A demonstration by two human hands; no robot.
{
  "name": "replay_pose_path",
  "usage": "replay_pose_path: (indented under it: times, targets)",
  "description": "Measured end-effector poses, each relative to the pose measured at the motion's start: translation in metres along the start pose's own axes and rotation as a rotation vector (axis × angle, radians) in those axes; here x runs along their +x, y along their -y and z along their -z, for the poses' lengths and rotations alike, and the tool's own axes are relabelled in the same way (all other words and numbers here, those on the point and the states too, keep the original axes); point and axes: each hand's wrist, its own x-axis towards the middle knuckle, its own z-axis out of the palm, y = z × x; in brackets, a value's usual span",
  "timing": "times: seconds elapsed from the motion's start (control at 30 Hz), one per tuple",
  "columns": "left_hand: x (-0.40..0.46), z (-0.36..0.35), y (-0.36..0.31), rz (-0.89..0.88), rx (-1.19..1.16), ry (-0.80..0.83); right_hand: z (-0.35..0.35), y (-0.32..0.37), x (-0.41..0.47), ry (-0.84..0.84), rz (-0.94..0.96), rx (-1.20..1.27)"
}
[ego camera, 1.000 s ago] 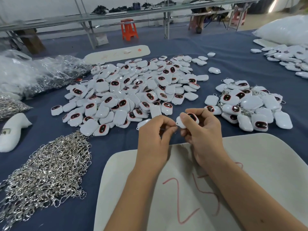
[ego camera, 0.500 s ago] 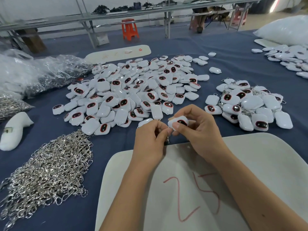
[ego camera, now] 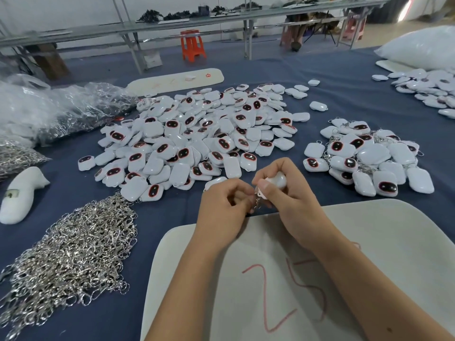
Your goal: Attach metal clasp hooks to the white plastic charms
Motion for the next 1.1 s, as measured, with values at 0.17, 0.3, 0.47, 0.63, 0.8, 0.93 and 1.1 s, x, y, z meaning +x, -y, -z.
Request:
replay_pose_path:
  times: [0.17,0.3,0.47,0.63,0.8,0.93,1.1]
  targets:
    - [-0.004,0.000,-0.004,-0.034,0.017,-0.028,-0.002,0.001,0.001,-0.048,0.010,-0.062]
    - [-0.007,-0.001,-0.009,-0.078,0.018,-0.021,-0.004,0.002,0.002,-0.106,0.004,-0.107]
    - [-0.006,-0.005,-0.006,-0.075,0.146,-0.039,-0.004,0.004,0.002,-0.094,0.019,-0.176]
    - [-0.006,-0.009,-0.002,-0.114,0.247,-0.134,-0.001,0.000,0.003,-0.158,-0.023,-0.114]
    - [-0.006,-0.012,-0.001,-0.145,0.255,-0.237,-0.003,-0.002,0.002,-0.287,-0.057,-0.148]
    - [-0.006,-0.014,-0.004,-0.205,0.210,-0.280,-0.003,-0.001,0.004,-0.342,-0.110,-0.069]
    - [-0.007,-0.016,-0.007,-0.307,0.181,-0.350,0.000,-0.002,0.007,-0.303,-0.248,0.155]
